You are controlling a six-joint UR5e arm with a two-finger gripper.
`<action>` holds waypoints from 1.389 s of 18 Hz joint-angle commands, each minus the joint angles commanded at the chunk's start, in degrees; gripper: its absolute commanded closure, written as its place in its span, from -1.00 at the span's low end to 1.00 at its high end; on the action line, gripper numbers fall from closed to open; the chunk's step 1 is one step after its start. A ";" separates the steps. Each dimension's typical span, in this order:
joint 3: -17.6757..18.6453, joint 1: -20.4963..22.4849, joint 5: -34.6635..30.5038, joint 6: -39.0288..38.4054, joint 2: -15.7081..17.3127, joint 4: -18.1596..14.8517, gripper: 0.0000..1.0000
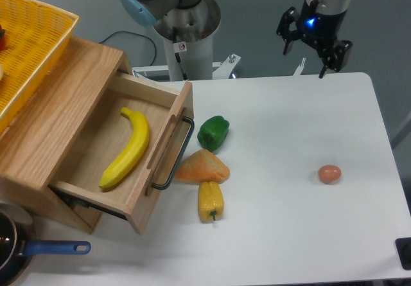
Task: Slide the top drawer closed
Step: 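Move the gripper down toward the front of the open wooden drawer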
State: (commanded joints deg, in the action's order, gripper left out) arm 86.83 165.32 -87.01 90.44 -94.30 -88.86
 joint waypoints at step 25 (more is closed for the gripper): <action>0.44 -12.39 0.00 -39.00 -6.33 13.35 -1.00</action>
State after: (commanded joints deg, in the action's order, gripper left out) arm 87.28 152.94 -87.01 51.44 -100.63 -75.51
